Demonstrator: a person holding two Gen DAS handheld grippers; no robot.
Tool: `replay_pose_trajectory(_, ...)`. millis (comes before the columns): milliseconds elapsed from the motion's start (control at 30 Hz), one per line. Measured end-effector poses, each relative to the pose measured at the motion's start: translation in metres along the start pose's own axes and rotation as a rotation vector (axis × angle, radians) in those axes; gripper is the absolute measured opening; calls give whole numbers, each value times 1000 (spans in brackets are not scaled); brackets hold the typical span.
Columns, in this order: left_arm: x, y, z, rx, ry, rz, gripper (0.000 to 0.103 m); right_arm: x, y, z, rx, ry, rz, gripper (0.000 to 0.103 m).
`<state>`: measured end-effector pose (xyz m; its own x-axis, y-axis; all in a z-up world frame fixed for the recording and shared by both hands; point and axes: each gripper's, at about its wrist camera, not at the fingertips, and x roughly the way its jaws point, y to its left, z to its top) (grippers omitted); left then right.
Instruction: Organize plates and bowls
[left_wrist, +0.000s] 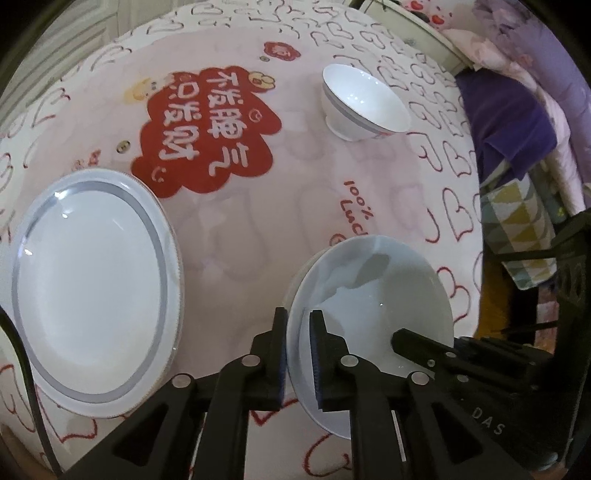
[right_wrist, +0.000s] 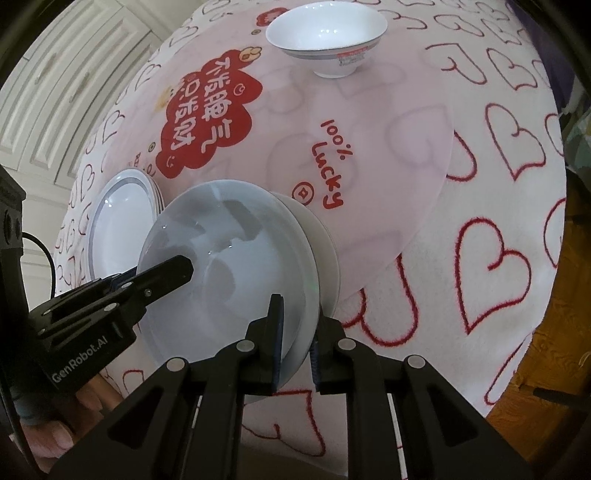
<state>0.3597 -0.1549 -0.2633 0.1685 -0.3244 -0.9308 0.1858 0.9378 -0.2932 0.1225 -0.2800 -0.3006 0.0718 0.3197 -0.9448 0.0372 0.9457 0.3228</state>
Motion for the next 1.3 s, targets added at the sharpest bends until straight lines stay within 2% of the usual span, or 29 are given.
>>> replay_pose_trajectory(333, 10, 5, 0, -8, 29, -20, 12, -8, -2, 0, -13, -2, -25, 16)
replay_pose_trajectory(400, 9, 5, 1, -8, 28, -19, 14, -13, -3, -1, -19, -18, -50, 24)
replay_pose_trajectory(467, 8, 6, 2, -4, 25, -25, 15, -18, -4, -2, -22, -41, -58, 44)
replay_pose_trajectory(567, 5, 6, 4, 4, 19, -25, 20, -25, -8, -3, -10, -71, -39, 55)
replay_pose_trajectory(600, 3, 6, 4, 4, 17, -28, 29, -28, -11, -3, 7, -90, -34, 60)
replay_pose_trajectory(633, 2, 6, 4, 3, 15, -30, 45, -31, -15, -2, 25, -106, -25, 73)
replay_pose_trajectory(667, -1, 7, 6, 3, 9, -31, 54, -34, -20, 0, 47, -128, -5, 89)
replay_pose_trajectory(700, -5, 8, 8, 2, -6, -28, 72, -37, -24, 2, 68, -146, 16, 103)
replay_pose_trajectory(733, -9, 9, 9, -1, -20, -22, 87, -40, -31, 5, 96, -168, 42, 103)
replay_pose_trajectory(800, -19, 12, 16, -6, -62, -22, 92, -44, -41, 12, 131, -194, 81, 103)
replay_pose_trajectory(900, -28, 15, 33, -17, -74, -54, 93, -47, -56, 28, 179, -220, 127, 103)
replay_pose_trajectory(1100, -35, 18, 82, -33, -107, -61, 93, -49, -81, 68, 240, -250, 135, 103)
replay_pose_trajectory(1300, -8, 8, 136, -27, -108, -48, 93, -43, -105, 124, 281, -255, 125, 103)
